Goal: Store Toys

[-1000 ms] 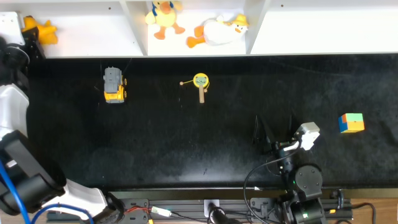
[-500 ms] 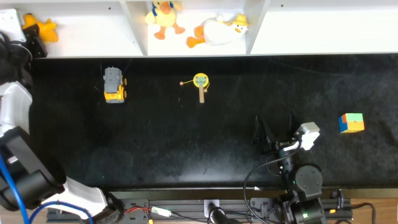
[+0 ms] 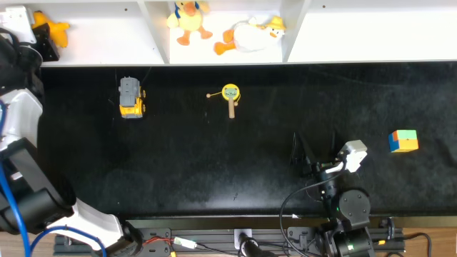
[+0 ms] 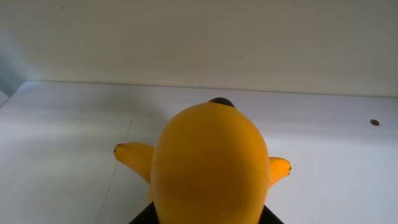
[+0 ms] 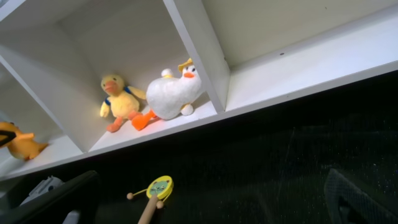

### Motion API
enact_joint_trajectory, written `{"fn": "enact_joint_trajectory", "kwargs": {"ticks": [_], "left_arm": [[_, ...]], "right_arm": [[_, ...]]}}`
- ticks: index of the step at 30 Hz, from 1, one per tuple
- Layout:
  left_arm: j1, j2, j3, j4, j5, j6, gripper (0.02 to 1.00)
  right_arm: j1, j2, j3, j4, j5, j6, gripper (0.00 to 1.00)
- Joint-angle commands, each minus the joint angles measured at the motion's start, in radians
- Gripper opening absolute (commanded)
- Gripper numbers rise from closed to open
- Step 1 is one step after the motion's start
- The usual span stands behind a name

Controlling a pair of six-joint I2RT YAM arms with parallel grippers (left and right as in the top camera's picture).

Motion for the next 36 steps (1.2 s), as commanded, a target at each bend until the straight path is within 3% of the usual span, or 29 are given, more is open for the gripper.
{"fn": "enact_joint_trajectory", "kwargs": {"ticks": [1, 5, 13, 16, 23, 36], "left_arm": [[-0.007, 0.024, 0.014, -0.005, -0.012, -0.014, 0.406], [-0.007, 0.024, 0.014, -0.005, -0.012, -0.015, 0.623], [-0.007, 0.024, 0.014, -0.005, -0.011, -0.015, 0.836], [-0.007, 0.024, 0.014, -0.005, -0.011, -0.015, 0.849], [-0.008, 0.024, 0.018, 0.002, -0.011, -0.015, 0.991], [-0.005, -0.040, 0.019, -0.032, -0.011, -0.014, 0.998]], "right_arm": [[0.006, -0.007, -0.014, 0.005, -0.006, -0.004, 0.996], [0.006, -0.007, -0.014, 0.005, -0.006, -0.004, 0.996], [0.006, -0.007, -0.014, 0.005, -0.006, -0.004, 0.996], [0.006, -0.007, -0.014, 0.005, -0.006, -0.004, 0.996], [0.006, -0.007, -0.014, 0.005, -0.006, -0.004, 0.993], [0.006, -0.007, -0.014, 0.005, -0.006, -0.004, 0.996]]}}
